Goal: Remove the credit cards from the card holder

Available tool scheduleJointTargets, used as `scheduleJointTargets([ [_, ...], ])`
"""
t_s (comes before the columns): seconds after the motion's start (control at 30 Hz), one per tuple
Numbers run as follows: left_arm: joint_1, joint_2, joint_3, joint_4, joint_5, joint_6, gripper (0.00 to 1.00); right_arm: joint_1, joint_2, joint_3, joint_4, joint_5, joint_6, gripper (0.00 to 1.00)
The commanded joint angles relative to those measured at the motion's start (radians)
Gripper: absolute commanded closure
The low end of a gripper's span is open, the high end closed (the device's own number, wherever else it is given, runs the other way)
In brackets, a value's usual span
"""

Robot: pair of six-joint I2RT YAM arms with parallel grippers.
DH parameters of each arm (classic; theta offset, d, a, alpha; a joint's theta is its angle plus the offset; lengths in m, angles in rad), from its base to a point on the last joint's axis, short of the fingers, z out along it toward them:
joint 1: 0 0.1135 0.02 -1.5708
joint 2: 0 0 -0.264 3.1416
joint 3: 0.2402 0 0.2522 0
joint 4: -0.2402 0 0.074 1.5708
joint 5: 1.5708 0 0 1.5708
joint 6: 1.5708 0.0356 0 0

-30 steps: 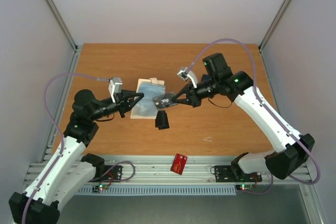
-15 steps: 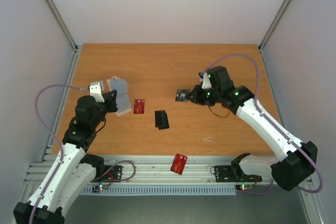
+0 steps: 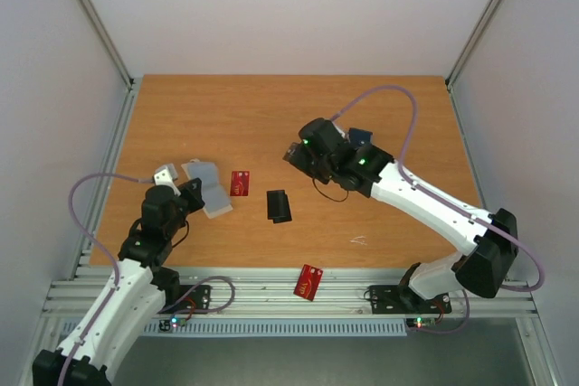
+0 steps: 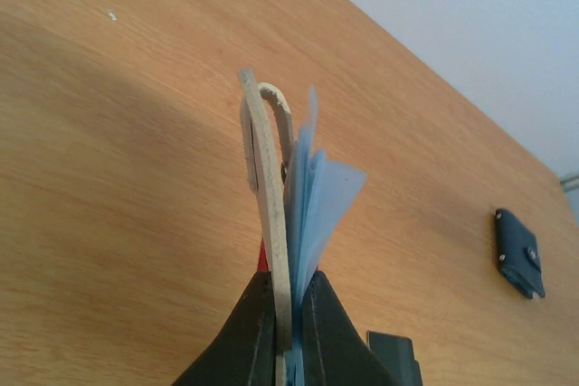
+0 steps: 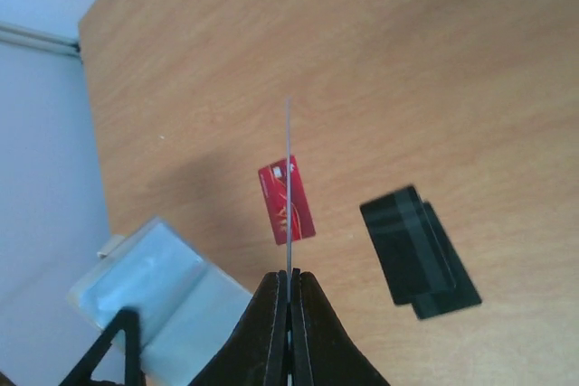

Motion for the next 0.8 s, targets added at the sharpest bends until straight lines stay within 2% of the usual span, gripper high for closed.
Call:
scheduleJointTargets([
  [0.0, 0.001, -0.055, -0.017, 0.068, -0.066, -0.079, 1.00, 0.060, -0.010, -0.164, 0.004, 0.075, 0.406, 0.99],
  [0.07, 0.002, -0.054, -0.020, 0.084, -0.063, -0.084, 1.00, 0.091, 0.002, -0.273, 0.205, 0.063, 0.589, 0.99],
  [0.1, 0.001, -0.054, -0.022, 0.094, -0.055, -0.086, 1.00, 0.102, 0.028, -0.280, 0.247, 0.051, 0.652, 0.99],
  [0.27, 0.001, -0.080, -0.031, 0.088, -0.044, -0.104, 1.00, 0.157, 0.164, -0.237, 0.261, 0.134, 0.832, 0.99],
  [0.37, 0.001, -0.113, -0.035, 0.074, -0.044, -0.118, 1.00, 0.166, 0.207, -0.257, 0.329, 0.225, 0.859, 0.99],
  [0.53, -0.005, -0.125, -0.037, 0.063, -0.052, -0.122, 1.00, 0.213, 0.241, -0.285, 0.349, 0.340, 0.934, 0.99],
  [0.77, -0.023, -0.193, -0.039, 0.055, -0.053, -0.124, 1.00, 0.232, 0.331, -0.330, 0.500, 0.352, 0.977, 0.99],
])
